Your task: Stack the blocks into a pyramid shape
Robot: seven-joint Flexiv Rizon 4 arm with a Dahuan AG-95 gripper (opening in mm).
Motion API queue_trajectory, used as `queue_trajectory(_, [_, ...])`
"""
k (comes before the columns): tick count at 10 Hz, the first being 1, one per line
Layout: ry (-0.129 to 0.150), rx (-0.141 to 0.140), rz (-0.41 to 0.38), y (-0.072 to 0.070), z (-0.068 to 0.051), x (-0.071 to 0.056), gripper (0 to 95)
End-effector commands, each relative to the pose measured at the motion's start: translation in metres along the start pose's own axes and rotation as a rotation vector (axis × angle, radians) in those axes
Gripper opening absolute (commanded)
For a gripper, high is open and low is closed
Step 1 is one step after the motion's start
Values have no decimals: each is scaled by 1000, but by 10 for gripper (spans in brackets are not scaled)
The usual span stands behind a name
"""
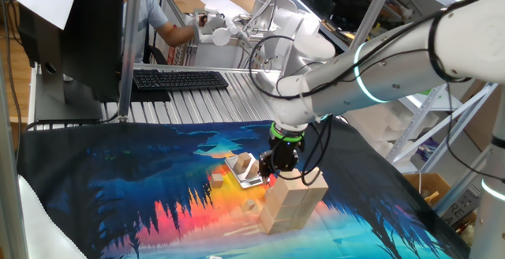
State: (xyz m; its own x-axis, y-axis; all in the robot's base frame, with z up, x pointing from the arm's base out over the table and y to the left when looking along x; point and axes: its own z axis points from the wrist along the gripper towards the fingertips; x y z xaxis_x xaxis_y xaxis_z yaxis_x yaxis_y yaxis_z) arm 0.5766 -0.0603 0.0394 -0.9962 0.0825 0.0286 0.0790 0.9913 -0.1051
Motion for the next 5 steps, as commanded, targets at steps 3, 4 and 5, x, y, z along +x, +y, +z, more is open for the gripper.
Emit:
queue_trajectory(3, [-8, 45, -108, 0, 9, 2, 570])
queue_trajectory(4, [-5, 46, -136, 0, 9, 2, 570])
queue_trajectory(5, [-1, 50, -162, 0, 9, 2, 570])
